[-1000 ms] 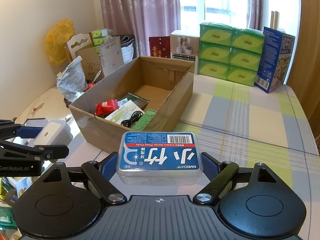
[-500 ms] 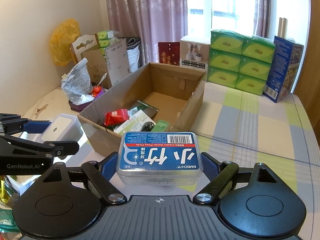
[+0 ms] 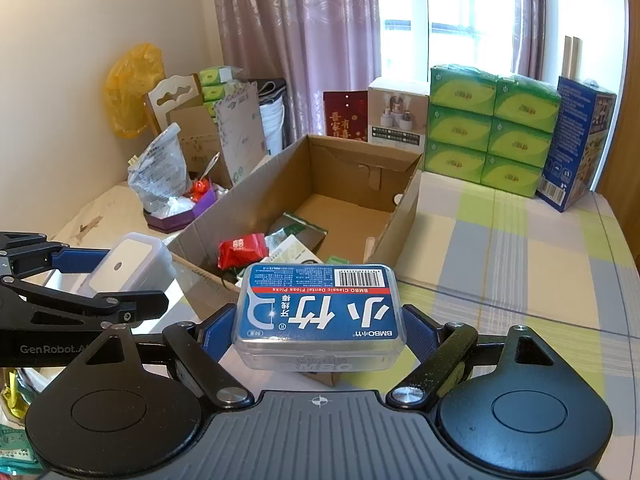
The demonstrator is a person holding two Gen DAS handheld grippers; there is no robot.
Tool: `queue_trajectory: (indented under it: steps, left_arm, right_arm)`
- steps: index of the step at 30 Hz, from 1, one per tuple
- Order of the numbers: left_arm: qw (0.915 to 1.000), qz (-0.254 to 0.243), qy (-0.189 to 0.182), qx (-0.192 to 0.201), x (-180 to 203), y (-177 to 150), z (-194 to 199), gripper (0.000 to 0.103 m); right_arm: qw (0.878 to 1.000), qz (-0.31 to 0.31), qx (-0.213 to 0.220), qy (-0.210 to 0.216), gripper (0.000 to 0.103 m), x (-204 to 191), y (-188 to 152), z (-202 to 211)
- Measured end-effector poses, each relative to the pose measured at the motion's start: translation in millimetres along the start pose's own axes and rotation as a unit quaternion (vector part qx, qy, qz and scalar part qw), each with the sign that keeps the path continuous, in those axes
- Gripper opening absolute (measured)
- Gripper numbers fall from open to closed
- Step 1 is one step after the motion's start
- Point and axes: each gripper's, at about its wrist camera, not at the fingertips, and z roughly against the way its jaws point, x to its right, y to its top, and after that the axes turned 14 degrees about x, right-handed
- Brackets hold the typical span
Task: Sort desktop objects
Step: 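Carry the night light and floss box over the cardboard box with both tools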
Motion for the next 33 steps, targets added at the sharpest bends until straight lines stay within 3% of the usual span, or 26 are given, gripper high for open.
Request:
queue_trajectory:
  steps: [15, 33]
  left_arm:
    - [0.9997, -0.024, -0.009, 0.002, -16.2, 39.8, -41.1, 0.062]
    - [0.9992, -0.027, -0.024, -0.016, -29.2, 42.9, -95.1, 0.062]
  right_arm:
    - [1.0, 0.002, 0.012, -0.002, 0.083, 1.5, 38.0, -37.5]
    - [1.0, 0.005, -0.004, -0.01, 0.083, 16.4, 42.1, -83.5]
